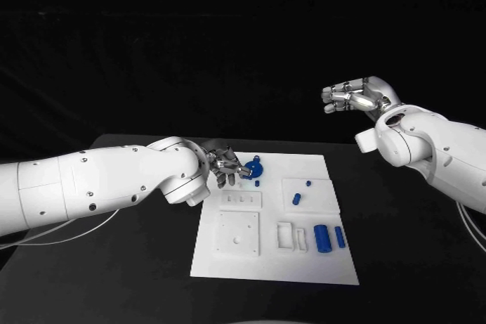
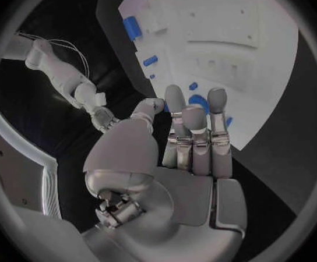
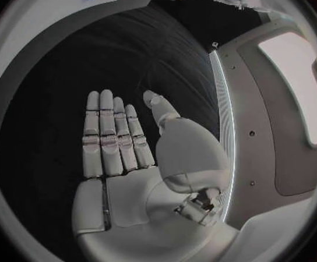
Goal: Assemble the parts on the task board
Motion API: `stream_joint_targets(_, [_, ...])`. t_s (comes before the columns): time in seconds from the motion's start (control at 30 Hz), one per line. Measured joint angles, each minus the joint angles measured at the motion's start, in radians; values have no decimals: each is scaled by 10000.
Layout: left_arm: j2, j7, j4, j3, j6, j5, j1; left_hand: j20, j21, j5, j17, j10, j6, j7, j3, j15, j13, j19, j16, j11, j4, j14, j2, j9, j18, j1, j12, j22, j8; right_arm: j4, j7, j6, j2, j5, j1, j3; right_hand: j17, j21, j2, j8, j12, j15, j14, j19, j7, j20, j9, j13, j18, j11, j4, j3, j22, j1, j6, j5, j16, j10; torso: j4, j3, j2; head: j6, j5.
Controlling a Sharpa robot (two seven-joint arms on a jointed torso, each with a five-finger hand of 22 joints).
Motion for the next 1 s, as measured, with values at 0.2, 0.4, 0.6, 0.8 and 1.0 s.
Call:
stream_joint_targets(0.2, [254,-379,-167,0,54,-10,-51,0,0,66,30,0,11,10,121,1,-10,0,0,0,-121,1,-54,18,0,-63,0,-1,-1,-332,581,-280,409,-364,5,13,-1771,43,-33,0,-95,416,-776,-678,35,496,1,-38,-1,164,200,-96,-2137,135,-35,0,-25,-374,-1,42,-81,-157,43])
stream_joint_targets(0.4, [457,-599,-325,0,168,-6,-104,0,0,66,40,0,25,24,124,2,-24,-1,-58,0,-125,2,-72,54,0,-80,0,-1,-2,-449,875,-375,776,-846,6,14,-1797,44,-28,0,-94,446,-910,-783,50,601,1,-38,0,200,332,-118,-2323,216,-160,-59,-63,-479,-4,74,-131,-278,81])
stream_joint_targets(0.6, [551,-721,-461,1,275,-15,-170,0,0,63,60,0,34,31,122,17,-33,0,-58,0,-177,16,-84,86,1,-93,0,-2,-14,-476,1052,-428,920,-1172,7,14,-1797,43,-28,0,-94,466,-930,-818,51,566,1,-37,0,201,437,0,-2323,295,-161,-59,-63,-479,-3,97,-155,-355,104])
stream_joint_targets(0.8, [612,-799,-631,1,345,-108,-242,37,0,-72,96,-1,39,28,182,19,-33,36,-58,0,-293,16,-123,140,0,-133,51,-2,-19,-488,1138,-479,964,-1342,8,15,-1796,43,-28,0,-94,481,-945,-853,51,601,2,-37,0,237,441,104,-2322,295,-161,-59,-63,-515,-3,92,-155,-397,129])
stream_joint_targets(1.0, [672,-849,-756,1,390,-310,-328,37,0,-210,139,-1,43,27,337,52,-33,36,-58,0,-447,53,-152,217,1,-205,195,-3,-21,-479,1177,-511,985,-1423,8,16,-1796,43,-67,0,-94,480,-944,-853,90,601,2,-36,0,237,456,173,-2322,334,-201,-59,-63,-515,2,87,-146,-430,152])
